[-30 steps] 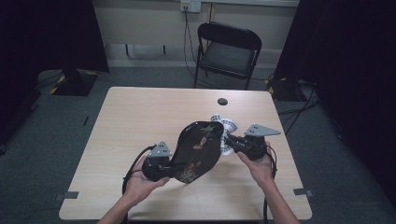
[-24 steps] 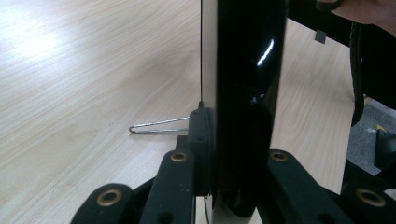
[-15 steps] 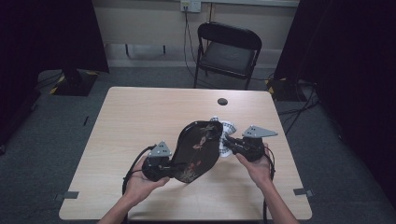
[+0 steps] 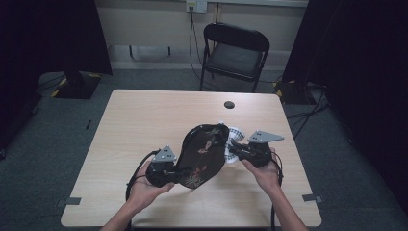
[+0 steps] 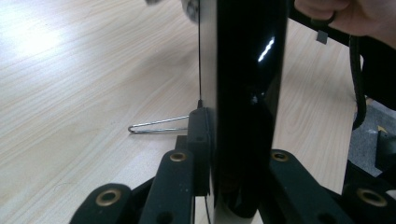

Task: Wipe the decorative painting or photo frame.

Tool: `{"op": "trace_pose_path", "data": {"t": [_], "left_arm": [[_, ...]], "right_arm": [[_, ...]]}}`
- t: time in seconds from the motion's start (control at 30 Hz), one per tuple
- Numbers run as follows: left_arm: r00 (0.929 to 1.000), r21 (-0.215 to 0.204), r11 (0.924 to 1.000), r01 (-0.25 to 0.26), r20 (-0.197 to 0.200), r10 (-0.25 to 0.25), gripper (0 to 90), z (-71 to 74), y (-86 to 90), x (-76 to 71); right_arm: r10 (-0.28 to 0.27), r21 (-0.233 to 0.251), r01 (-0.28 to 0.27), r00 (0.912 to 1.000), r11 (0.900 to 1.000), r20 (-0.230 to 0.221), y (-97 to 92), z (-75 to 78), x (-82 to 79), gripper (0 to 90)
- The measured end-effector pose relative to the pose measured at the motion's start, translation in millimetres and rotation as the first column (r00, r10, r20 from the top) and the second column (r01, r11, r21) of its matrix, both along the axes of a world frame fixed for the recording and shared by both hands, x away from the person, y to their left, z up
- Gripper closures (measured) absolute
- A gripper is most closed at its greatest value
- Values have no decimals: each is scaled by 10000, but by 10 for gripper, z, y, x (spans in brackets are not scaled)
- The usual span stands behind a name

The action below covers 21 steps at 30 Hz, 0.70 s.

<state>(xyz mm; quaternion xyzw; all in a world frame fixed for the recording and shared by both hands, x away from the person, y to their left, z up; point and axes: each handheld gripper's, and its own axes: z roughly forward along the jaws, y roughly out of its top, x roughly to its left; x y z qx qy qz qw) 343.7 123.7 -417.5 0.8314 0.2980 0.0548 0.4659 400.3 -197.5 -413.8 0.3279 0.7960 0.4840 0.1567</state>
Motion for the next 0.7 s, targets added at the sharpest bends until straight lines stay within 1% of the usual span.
{"op": "trace_pose_path", "data": {"t": [0.03, 0.1, 0.2, 0.37, 0.4, 0.43, 0.53, 0.63, 0.7], "left_arm": [[10000, 2, 10000, -5, 10, 5, 796, 0, -2, 0], [10000, -22, 10000, -20, 5, 20, 797, -2, -3, 1], [10000, -8, 10000, -41, 19, 41, 799, -2, -3, -1], [10000, -18, 10000, -57, 16, 57, 802, -4, -2, -2], [10000, -11, 10000, -52, 20, 52, 803, -3, -3, -1], [10000, -4, 10000, -46, 25, 46, 803, -2, -3, 1], [10000, 37, 10000, -33, 56, 33, 803, 0, -5, 4], [10000, 25, 10000, -53, 39, 53, 803, 0, -6, 2], [10000, 25, 10000, -64, 12, 64, 801, 1, -6, 1]], "right_arm": [[-9, -49, 9, 9999, 10000, -120, -4, -20, 11, 797], [-40, -7, 40, 9998, 10000, -176, -15, -24, 21, 803], [-134, 108, 134, 9999, 9999, 8, -6, 27, 4, 805], [-329, 782, 290, 9983, 9965, 479, -53, 170, -38, 803], [-382, 980, 331, 9980, 9946, 510, -71, 189, -43, 803], [-389, 1044, 334, 9980, 9940, 502, -76, 193, -44, 803], [-206, 891, 177, 9993, 9959, 320, -70, 161, -21, 804], [-48, 501, 47, 10000, 9987, 20, -36, 73, 1, 805], [-130, 326, 133, 9999, 9994, -110, -16, 7, 7, 806]]}}
